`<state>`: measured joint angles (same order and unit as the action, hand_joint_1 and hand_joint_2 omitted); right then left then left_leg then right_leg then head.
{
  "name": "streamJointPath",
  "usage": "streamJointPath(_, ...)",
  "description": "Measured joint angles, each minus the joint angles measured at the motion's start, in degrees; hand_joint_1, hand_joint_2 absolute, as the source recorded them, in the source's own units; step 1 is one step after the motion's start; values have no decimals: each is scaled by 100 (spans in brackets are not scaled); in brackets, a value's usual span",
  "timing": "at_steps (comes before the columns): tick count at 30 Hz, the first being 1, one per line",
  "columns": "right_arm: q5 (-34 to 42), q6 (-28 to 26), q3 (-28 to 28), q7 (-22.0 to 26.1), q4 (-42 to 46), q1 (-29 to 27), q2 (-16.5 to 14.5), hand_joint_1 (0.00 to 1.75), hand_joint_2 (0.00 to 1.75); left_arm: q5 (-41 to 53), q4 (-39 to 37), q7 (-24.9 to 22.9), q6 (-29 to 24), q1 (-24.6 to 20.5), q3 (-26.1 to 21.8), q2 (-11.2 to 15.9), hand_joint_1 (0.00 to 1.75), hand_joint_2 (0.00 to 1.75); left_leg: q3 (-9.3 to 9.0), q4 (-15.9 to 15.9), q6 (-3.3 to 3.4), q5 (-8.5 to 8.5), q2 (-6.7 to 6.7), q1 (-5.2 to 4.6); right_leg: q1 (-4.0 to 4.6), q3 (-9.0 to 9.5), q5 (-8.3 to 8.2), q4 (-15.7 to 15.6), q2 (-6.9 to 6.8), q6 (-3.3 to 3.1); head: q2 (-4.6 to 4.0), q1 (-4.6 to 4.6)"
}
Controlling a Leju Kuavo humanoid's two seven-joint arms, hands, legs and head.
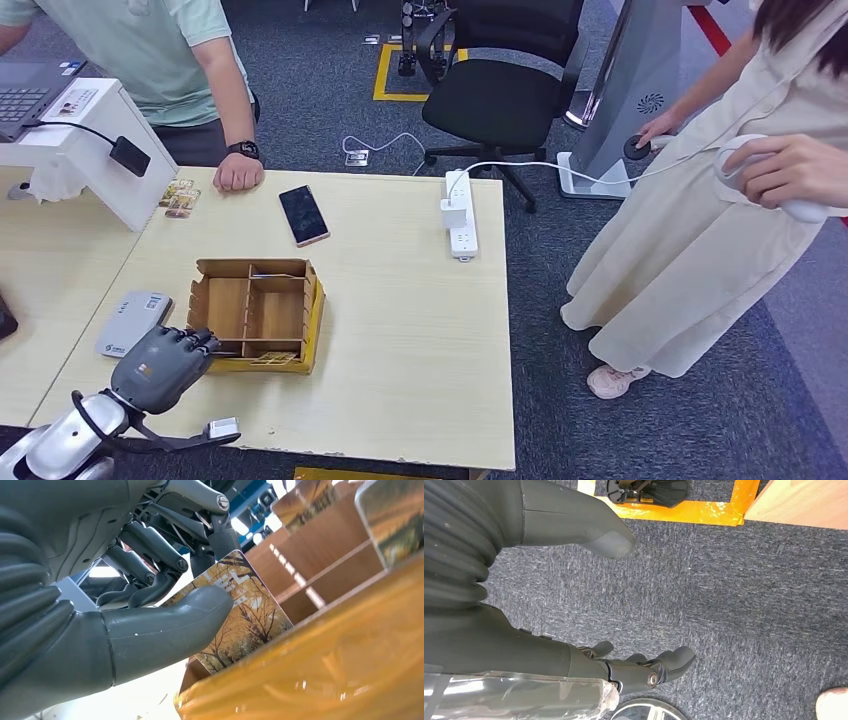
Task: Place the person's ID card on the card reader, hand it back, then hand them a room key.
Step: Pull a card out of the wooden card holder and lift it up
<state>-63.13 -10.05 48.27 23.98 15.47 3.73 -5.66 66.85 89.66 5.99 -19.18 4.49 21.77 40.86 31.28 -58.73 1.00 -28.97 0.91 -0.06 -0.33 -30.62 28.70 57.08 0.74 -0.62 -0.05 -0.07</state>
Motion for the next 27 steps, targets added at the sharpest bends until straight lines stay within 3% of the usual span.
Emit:
streamJointPath(14,72,-19,-100,-63,0,-5,0,0,175,-171,102,57,-186,-273,-162,80,175,175,-2,0,-1,1,0,1,1,0,-1,0,-1,-1,0,0)
streamJointPath(27,161,-79,-180,-101,-2,-6,0,0,175,-282,29,58,-243,-1097,-479,189,175,175,0,0,0,3,1,4,3,1,-2,1,-2,-2,-1,1)
